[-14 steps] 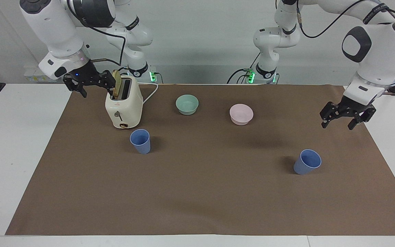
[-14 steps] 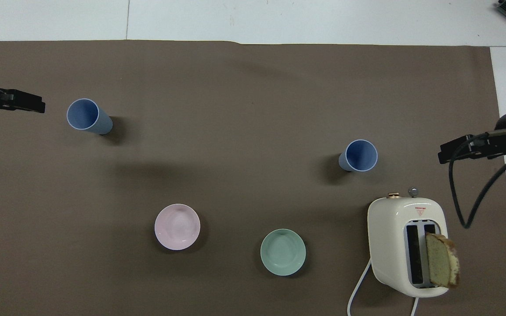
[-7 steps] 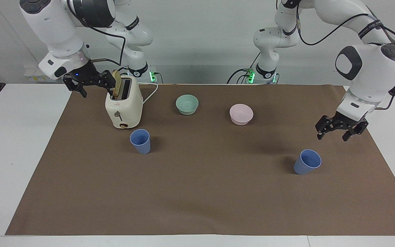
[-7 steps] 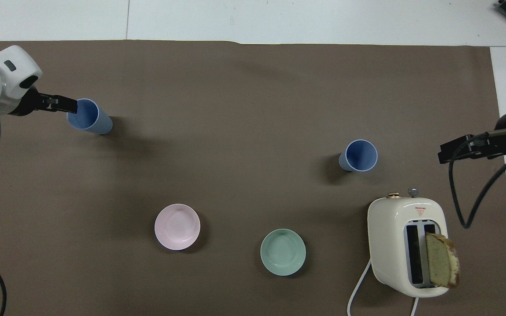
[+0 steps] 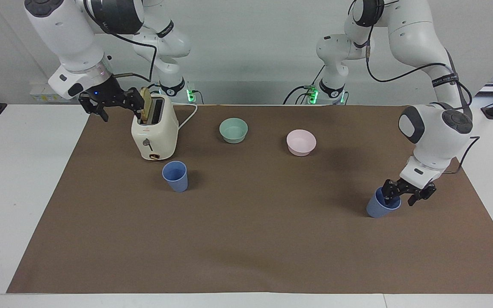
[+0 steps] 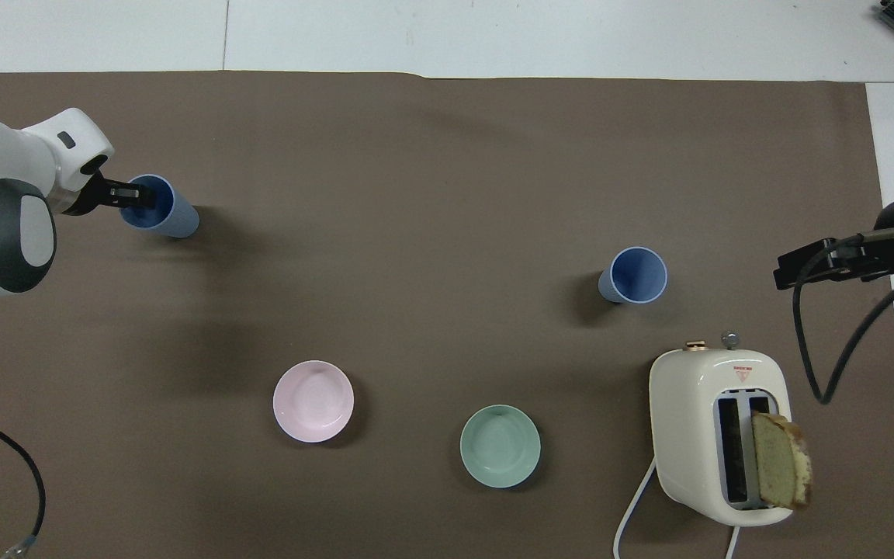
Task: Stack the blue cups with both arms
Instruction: 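Close the left gripper on the blue cup's rim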
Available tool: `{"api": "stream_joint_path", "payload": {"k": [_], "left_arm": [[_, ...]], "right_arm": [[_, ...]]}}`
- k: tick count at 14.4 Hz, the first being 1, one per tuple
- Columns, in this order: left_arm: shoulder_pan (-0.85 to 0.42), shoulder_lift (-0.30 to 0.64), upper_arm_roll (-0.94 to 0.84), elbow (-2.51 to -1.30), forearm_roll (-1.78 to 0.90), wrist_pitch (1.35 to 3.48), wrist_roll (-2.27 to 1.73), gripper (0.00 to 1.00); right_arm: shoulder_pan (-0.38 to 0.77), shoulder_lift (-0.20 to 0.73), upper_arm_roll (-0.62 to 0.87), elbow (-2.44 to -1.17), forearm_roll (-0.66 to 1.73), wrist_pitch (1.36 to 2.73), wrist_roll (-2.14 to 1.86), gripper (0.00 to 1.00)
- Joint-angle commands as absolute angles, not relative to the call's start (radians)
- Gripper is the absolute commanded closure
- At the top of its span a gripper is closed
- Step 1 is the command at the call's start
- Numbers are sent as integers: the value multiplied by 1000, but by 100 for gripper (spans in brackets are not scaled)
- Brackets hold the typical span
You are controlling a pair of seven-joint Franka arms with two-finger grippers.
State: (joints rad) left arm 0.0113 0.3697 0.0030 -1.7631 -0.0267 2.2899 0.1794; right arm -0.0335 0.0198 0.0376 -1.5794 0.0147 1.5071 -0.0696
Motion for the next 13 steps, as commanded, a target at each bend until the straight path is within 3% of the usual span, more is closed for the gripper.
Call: {"api": "stream_joint_path", "payload": {"k": [1,6,10,13], "left_arm": [[17,341,-2,-1805,-23,2309,186,100],[-21,311,-15,-1749,-23,2217,176,100],[-191,287,-15,-1759,-23,2200,-11,100],[-313,246,-21,-1834,-32,2204,-150,100]], "right_arm": [[-45,25,41,-1568,12,1496,-97,0],[-45,25,41,-1568,14,1496,-97,0],[-46,25,41,-1568,12,1496,-97,0],[-45,25,41,-1569,12,1496,-97,0]]}}
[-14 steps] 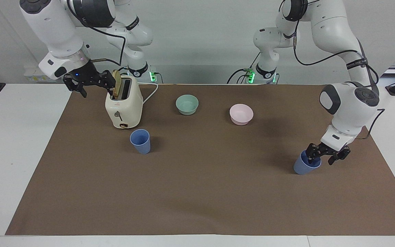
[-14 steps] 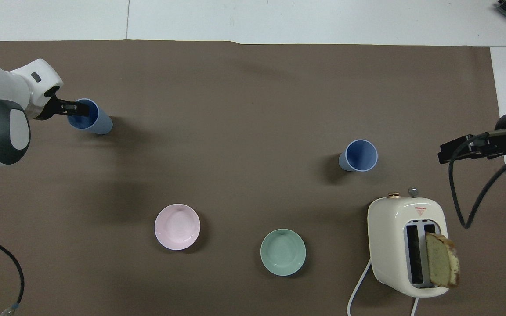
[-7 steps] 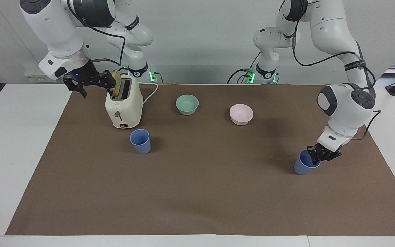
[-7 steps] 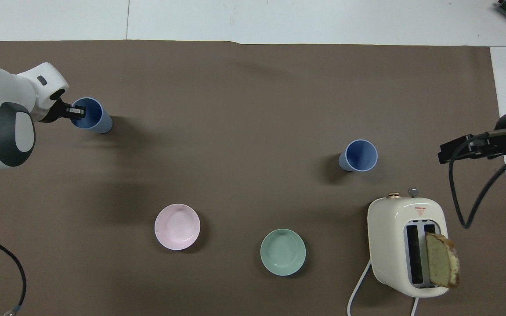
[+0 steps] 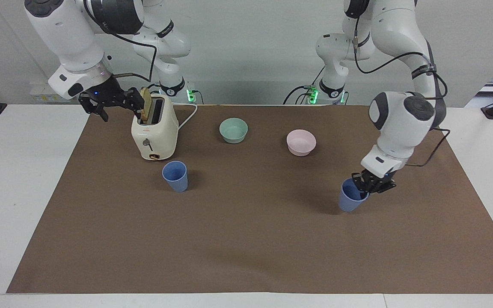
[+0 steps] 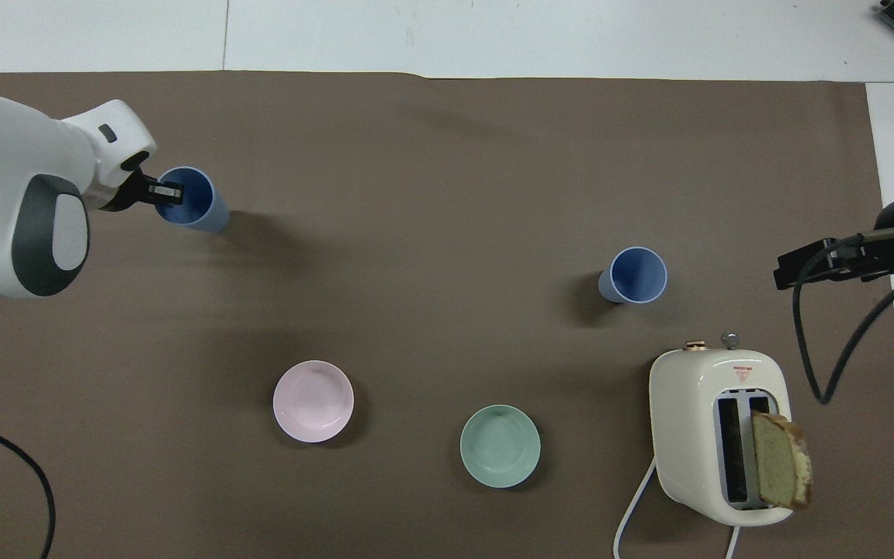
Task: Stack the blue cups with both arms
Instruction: 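Slide the blue cup toward the table center and open the left gripper, then withdraw the left gripper while the right gripper reaches the other cup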
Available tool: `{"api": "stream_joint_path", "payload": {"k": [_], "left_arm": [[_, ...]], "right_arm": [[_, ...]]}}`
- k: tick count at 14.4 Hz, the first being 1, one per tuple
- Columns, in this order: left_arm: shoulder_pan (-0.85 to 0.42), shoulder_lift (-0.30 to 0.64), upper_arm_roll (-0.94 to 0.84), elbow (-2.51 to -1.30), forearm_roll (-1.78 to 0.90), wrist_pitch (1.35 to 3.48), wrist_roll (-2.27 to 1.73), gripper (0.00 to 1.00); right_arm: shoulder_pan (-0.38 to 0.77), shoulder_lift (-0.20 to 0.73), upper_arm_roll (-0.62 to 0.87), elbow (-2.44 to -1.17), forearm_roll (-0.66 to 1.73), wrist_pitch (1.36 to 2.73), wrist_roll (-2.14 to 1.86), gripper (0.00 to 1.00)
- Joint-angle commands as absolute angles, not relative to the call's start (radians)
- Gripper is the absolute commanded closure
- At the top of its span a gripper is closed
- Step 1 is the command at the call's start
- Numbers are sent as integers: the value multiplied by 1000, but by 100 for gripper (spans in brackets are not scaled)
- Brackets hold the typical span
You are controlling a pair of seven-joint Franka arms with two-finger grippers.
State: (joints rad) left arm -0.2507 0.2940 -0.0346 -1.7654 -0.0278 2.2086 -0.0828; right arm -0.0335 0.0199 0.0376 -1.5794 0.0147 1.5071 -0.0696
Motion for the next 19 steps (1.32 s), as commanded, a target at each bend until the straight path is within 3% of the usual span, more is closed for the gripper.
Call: {"api": "stream_joint_path", "payload": {"k": [1,3,4,6,7,11,14,19], "left_arm": [[-375,250,-23,-1860,-41,2216,-200,100],[-457,250,-23,-1916,-44,2326,-349,100],[-481,245,-26,-1930,-46,2370,-379,93],[-497,245,-26,-1927,-63,2370,-383,16],[-497,247,-26,-1921,-64,2370,-379,0],[-494,244,-25,-1884,-64,2333,-371,0],[-465,135,-11,-1865,-66,2208,-367,0],[-266,-18,2,-1844,-52,2008,-186,0]], "right_arm": [[-44,25,41,-1568,12,1496,-97,0],[-44,25,41,-1569,12,1496,-97,0],[-44,25,41,-1569,12,1496,-97,0],[-46,23,41,-1571,12,1496,-97,0],[-45,21,41,-1571,12,1496,-97,0],[-44,20,41,-1574,14,1499,-98,0],[-44,-4,41,-1629,12,1546,-106,0],[-78,-5,41,-1673,20,1630,-109,0]]}}
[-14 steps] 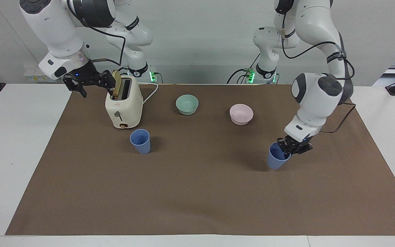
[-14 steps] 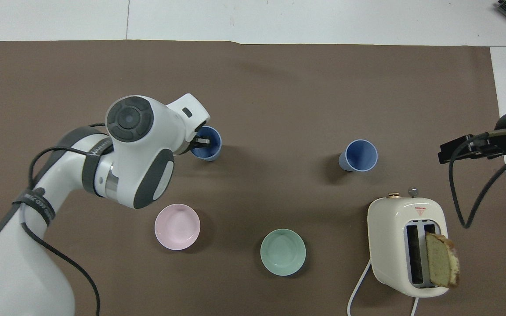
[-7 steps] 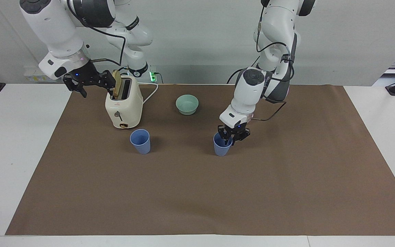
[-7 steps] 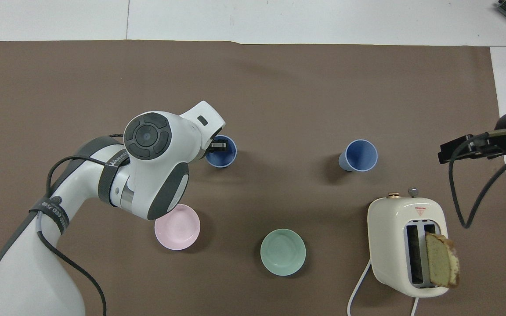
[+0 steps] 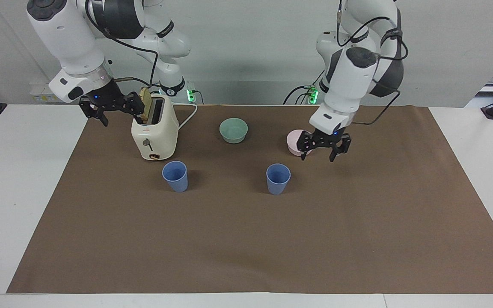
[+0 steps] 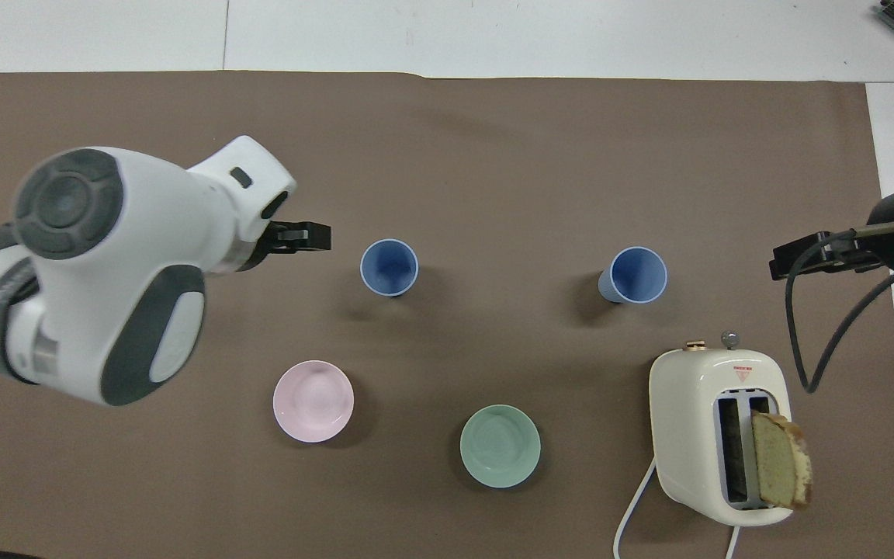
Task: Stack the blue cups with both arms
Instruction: 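Withdraw the left gripper while the right gripper reaches the other cup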
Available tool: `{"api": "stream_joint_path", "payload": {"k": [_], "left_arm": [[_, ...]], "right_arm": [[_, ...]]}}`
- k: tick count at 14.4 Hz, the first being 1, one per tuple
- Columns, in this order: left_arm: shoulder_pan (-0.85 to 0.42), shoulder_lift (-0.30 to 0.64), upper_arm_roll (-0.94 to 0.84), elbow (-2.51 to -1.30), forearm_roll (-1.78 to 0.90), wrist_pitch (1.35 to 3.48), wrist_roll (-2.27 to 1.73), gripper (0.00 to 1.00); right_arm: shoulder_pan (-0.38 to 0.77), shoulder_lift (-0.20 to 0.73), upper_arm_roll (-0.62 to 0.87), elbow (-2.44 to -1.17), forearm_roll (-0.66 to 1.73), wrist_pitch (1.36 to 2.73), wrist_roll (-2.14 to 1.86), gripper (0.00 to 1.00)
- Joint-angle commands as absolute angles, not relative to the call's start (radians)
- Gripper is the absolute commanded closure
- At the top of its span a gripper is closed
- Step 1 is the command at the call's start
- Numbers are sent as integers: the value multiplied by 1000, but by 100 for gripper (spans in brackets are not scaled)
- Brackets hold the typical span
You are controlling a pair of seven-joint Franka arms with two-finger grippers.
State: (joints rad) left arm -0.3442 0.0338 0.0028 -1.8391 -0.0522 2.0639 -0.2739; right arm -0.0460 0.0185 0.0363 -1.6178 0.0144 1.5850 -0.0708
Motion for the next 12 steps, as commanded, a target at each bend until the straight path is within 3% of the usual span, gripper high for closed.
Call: {"api": "stream_joint_path", "payload": {"k": [1,4,8,12], "left_arm": [[-226,-23,2,-1815,-51,1959,-134,0],[-122,-15,2,-1665,-51,1765,-20,0],[-34,-6,3,-1514,-46,1567,95,0],[-35,-3,3,-1499,-6,1552,101,0]], "right_arm": [[-77,-5,41,-1705,20,1666,-106,0],[-63,38,41,-1837,23,1820,-95,0],[0,139,41,-1873,21,1971,-92,0],[35,201,51,-1873,23,2049,-92,0]]}}
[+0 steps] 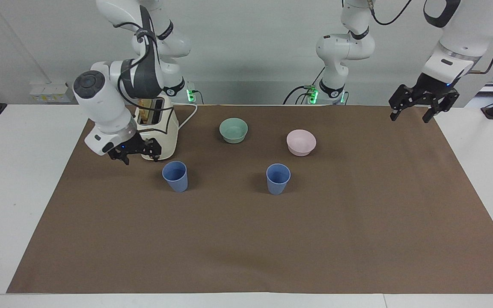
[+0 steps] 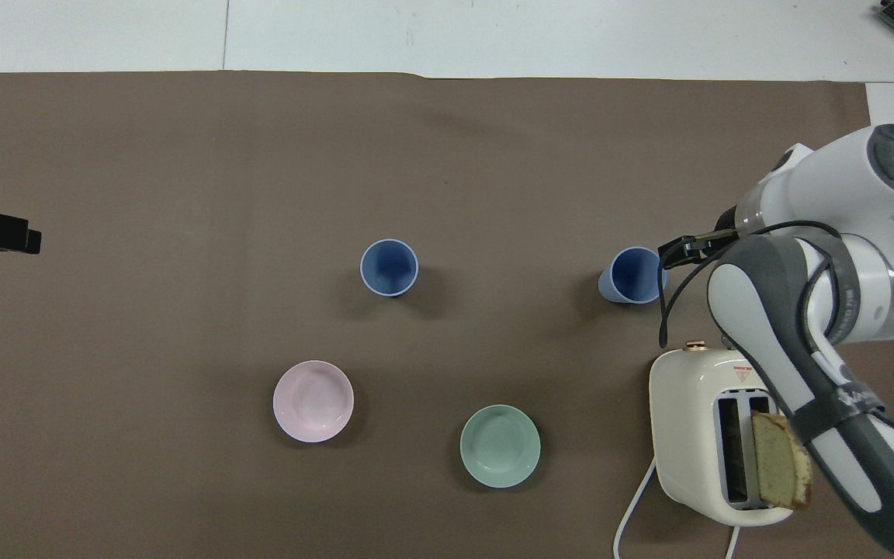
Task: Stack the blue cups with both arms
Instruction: 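Grasp the second blue cup with the right gripper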
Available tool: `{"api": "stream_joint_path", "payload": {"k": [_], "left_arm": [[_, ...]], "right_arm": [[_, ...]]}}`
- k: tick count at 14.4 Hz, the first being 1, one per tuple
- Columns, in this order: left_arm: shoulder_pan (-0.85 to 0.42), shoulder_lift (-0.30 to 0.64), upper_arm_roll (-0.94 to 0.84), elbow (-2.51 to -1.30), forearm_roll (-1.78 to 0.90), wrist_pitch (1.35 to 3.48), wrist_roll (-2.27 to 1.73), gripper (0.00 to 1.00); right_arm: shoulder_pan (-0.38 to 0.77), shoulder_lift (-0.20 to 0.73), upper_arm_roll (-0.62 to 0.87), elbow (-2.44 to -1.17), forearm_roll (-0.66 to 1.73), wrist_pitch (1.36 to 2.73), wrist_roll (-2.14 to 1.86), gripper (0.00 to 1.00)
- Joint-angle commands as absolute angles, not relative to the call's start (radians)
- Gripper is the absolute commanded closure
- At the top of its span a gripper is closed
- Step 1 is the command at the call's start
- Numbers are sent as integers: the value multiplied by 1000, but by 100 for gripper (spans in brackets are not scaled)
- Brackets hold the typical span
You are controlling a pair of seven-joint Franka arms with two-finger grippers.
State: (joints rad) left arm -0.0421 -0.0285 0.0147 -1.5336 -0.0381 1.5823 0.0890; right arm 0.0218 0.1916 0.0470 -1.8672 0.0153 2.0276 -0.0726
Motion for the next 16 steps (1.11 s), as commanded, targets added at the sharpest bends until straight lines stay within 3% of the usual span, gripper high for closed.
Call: {"api": "stream_joint_path", "payload": {"k": [1,4,5,6,7,8,9,11,14,16], "left_arm": [[-34,-9,2,-1508,-5,1551,101,0],[-34,-11,3,-1513,-3,1526,100,0],[-34,-8,3,-1509,-2,1520,100,0],[-32,-6,3,-1509,-2,1523,98,0],[-32,-11,3,-1516,-2,1528,97,0],[-32,-14,3,-1517,-3,1523,97,0],[-32,-17,3,-1523,-3,1519,97,0],[-31,-17,5,-1523,-3,1526,97,0],[-32,-17,5,-1523,-3,1523,97,0],[-34,-17,3,-1523,-5,1523,97,0]], "right_arm": [[35,215,51,-1875,23,2051,-92,0],[35,221,51,-1902,21,2071,-113,0],[35,221,51,-1902,21,2072,-126,21],[37,222,51,-1904,21,2074,-126,50],[37,235,52,-1916,21,2078,-127,65],[38,251,52,-1920,21,2109,-126,73],[38,271,52,-1921,21,2130,-123,74],[41,278,55,-1916,21,2125,-120,100],[66,279,55,-1895,35,2105,-79,100],[74,275,66,-1812,90,2001,42,100]]}}
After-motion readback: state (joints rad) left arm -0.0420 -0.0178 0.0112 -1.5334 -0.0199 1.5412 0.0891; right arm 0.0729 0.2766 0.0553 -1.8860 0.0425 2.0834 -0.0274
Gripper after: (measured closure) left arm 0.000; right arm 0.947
